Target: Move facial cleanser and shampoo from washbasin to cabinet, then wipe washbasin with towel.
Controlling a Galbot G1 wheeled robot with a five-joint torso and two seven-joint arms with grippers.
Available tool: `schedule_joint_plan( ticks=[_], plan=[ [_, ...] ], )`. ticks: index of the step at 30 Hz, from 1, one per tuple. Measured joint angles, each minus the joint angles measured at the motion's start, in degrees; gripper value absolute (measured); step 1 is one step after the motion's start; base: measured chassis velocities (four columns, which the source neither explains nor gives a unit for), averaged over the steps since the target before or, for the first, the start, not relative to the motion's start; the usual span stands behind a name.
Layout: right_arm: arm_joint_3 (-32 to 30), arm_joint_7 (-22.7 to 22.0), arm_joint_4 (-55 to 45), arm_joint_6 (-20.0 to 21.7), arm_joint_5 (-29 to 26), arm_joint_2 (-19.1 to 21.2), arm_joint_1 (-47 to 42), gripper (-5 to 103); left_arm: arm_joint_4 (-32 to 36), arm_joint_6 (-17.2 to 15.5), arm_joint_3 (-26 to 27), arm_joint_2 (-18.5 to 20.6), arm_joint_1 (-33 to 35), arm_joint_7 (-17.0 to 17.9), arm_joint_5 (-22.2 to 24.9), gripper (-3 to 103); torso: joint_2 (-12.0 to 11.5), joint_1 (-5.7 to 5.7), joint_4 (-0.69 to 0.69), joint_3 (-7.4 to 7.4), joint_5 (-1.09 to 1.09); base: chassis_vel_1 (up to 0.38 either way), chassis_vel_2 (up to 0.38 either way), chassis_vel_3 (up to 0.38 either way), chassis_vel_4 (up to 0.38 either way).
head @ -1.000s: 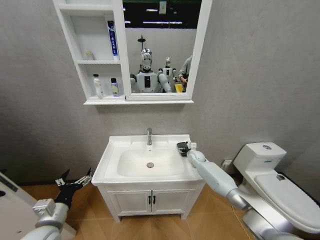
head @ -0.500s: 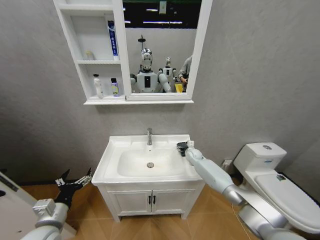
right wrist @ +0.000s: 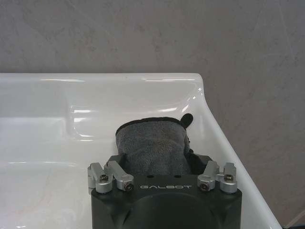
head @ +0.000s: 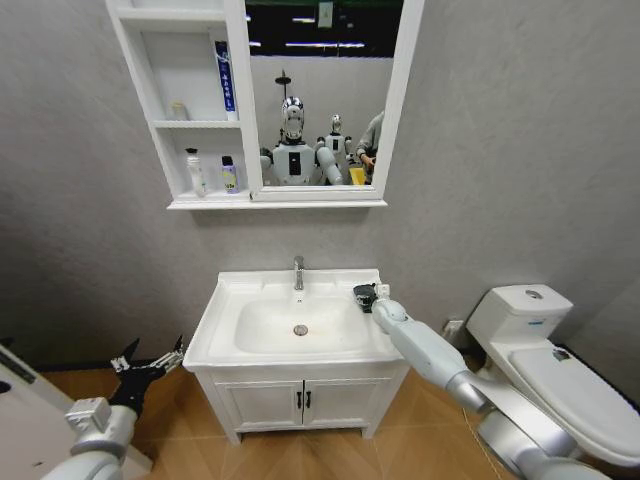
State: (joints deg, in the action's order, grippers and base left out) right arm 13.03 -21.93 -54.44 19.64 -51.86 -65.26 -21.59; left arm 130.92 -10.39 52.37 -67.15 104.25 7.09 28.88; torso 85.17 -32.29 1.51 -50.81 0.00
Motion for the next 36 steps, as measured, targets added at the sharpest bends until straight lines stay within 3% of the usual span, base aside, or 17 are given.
schedule_joint_plan(
  ticks=[4,8,11,12,14,19,27,36],
  plan=[
    [0.11,-0.15,-0.01,0.18,-0.29,0.11,0.13,67,0.00,0.00,0.00,0.00,0.00,0.00,0.00,100,0.00,0.00,0.00,0.00,0.00,0.000,0.000,0.000,0.000],
    [0.18,-0.28,-0.21,0.33,-0.41,0.57,-0.11,45,0.00,0.00,0.00,0.00,0.00,0.00,0.00,100,0.00,0.00,0.00,0.00,0.00,0.000,0.000,0.000,0.000],
    [0.13,-0.36,-0.38,0.32,-0.43,0.77,-0.48,40,0.00,0.00,0.00,0.00,0.00,0.00,0.00,100,0.00,0.00,0.00,0.00,0.00,0.000,0.000,0.000,0.000],
    [0.08,-0.41,-0.46,0.32,-0.45,0.91,-0.71,29,0.00,0.00,0.00,0.00,0.00,0.00,0.00,100,0.00,0.00,-0.01,0.00,0.00,0.000,0.000,0.000,0.000],
    [0.04,-0.44,-0.48,0.32,-0.45,0.98,-0.79,29,0.00,0.00,0.00,0.00,0.00,0.00,0.00,100,0.00,0.00,-0.01,0.01,0.00,0.000,0.000,0.000,0.000],
    [-0.16,-0.45,-0.61,0.20,-0.43,1.31,-1.05,9,0.00,0.00,0.00,0.00,0.00,0.00,0.00,100,0.00,0.00,0.00,0.01,0.00,0.000,0.000,0.000,0.000],
    [-0.55,-0.73,-3.83,-0.25,0.94,2.55,-2.22,4,0.00,0.00,0.00,0.00,0.00,0.00,0.00,100,0.00,0.00,0.02,-0.01,0.02,0.000,0.000,0.000,0.000],
    [0.30,-7.25,-19.40,2.31,-4.13,5.48,-2.99,4,0.00,0.00,0.00,0.00,0.00,0.00,0.00,100,0.00,0.00,0.00,0.00,-0.02,0.000,0.000,0.000,0.000]
  ],
)
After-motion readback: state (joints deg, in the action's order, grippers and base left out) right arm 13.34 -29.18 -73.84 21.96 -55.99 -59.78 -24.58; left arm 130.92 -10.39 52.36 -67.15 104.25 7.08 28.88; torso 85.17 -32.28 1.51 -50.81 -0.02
